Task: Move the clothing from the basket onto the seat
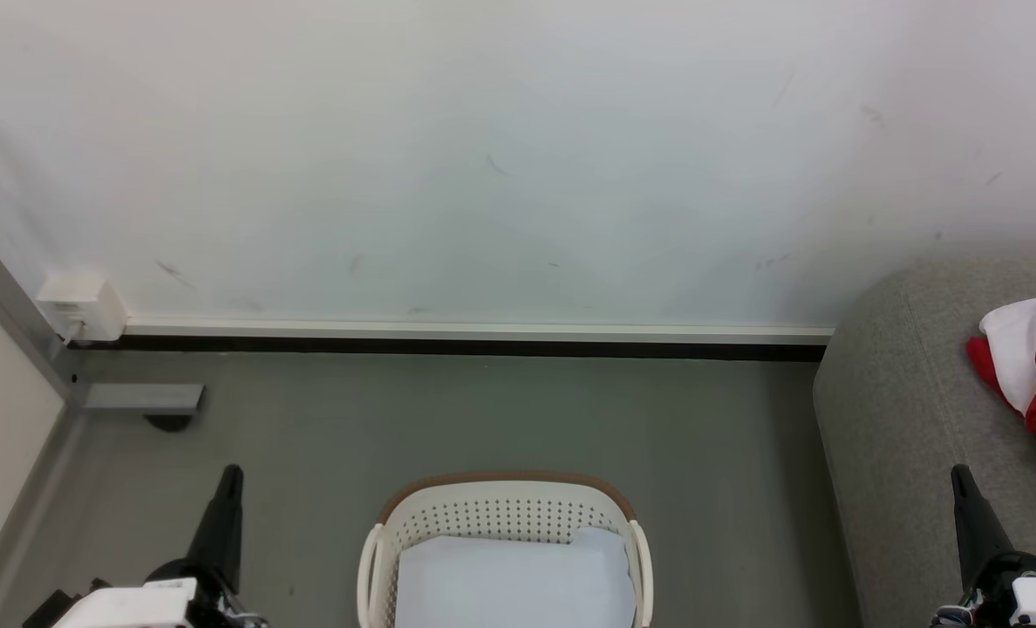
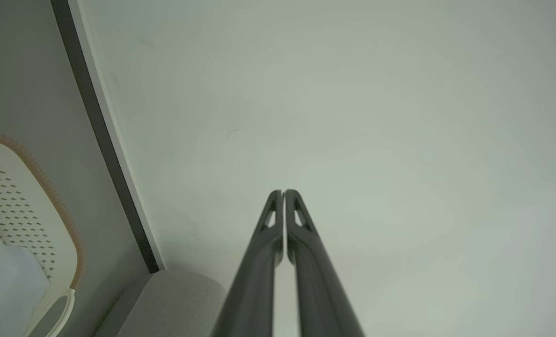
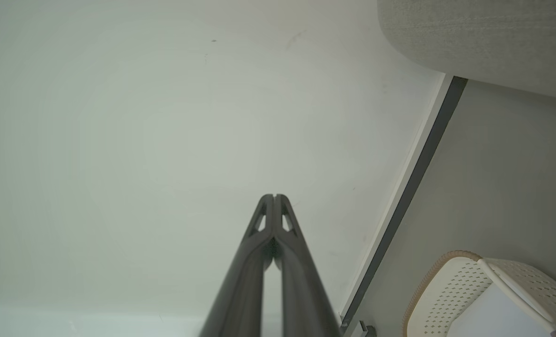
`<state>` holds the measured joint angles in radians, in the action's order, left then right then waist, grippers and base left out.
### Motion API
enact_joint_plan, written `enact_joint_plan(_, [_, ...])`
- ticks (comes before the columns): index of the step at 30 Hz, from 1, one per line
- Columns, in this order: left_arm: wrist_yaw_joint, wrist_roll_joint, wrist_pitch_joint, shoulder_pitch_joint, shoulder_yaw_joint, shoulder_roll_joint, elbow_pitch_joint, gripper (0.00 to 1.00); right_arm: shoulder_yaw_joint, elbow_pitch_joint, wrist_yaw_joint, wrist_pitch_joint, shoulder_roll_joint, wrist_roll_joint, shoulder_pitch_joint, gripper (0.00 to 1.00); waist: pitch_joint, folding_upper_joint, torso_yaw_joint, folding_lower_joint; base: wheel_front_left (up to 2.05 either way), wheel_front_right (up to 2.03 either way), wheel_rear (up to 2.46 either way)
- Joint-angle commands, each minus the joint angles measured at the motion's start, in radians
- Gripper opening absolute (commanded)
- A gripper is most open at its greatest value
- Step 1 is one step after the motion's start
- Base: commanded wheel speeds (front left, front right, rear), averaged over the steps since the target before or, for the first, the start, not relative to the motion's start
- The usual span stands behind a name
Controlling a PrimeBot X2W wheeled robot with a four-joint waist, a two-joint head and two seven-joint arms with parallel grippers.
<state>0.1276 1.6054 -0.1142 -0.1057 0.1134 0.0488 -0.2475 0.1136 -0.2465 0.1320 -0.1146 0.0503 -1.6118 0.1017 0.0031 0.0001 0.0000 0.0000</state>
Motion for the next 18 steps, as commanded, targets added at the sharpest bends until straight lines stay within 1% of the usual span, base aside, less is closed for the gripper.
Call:
enact_joint_plan(1, [0.006,0.014,-0.003,-0.007,0.002,0.002,0.004,0.0,0.004,0.005,-0.002,-0.002,-0.001,-0.002,0.012,0.0,0.0,-0.0001,0.0,0.0,0.0,0.0,0.0])
enact_joint_plan(18, [0.006,0.014,-0.003,-0.007,0.002,0.002,0.004,0.0,0.004,0.005,-0.002,-0.002,-0.001,-0.002,0.013,0.0,0.0,-0.0001,0.0,0.0,0.0,0.0,0.0])
